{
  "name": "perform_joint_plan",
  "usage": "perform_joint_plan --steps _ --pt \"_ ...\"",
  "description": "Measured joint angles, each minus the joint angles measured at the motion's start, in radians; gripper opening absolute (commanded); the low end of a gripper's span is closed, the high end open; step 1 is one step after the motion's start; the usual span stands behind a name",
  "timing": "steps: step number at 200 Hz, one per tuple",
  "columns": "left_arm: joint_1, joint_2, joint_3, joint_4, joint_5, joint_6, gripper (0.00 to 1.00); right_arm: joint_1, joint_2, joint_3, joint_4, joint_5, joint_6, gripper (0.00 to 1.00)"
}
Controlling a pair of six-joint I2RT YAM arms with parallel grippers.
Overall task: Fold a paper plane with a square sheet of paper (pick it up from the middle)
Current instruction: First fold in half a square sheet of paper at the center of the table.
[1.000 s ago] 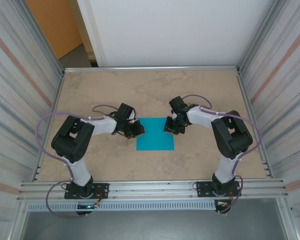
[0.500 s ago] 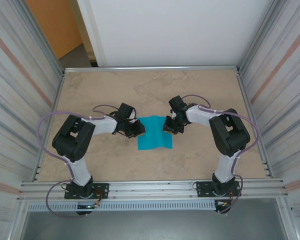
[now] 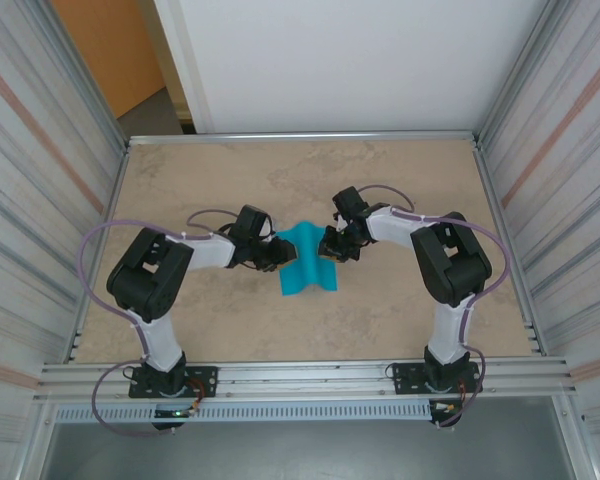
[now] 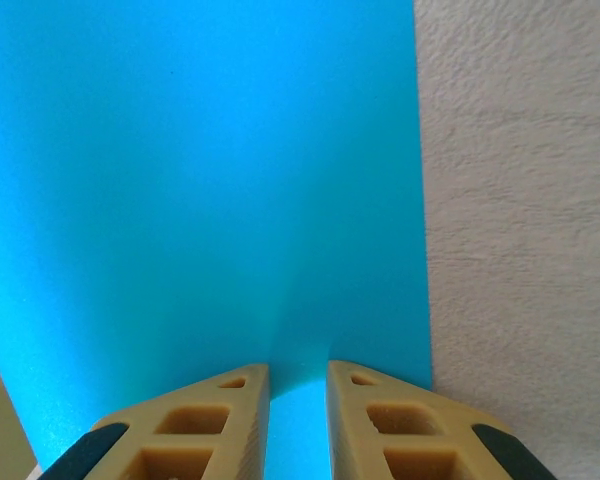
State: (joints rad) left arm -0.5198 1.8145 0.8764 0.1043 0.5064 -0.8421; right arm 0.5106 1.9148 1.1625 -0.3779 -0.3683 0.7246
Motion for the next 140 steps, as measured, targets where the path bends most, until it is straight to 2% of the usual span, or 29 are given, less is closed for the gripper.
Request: perform_joint_plan --steps 34,91,140 --pt "0.0 -0.021 -0.034 0.068 0.02 0.002 0.53 0.003 0.011 0.009 0.012 -0.012 0.0 0.24" --pt "0.0 -0.023 -0.049 0.139 0.059 0.004 0.68 0.045 0.035 0.033 0.036 -0.019 0.01 0.24" --pt "0.0 -0.035 -0.048 0.128 0.06 0.008 0.72 0.068 0.046 0.04 0.057 -0.026 0.03 0.23"
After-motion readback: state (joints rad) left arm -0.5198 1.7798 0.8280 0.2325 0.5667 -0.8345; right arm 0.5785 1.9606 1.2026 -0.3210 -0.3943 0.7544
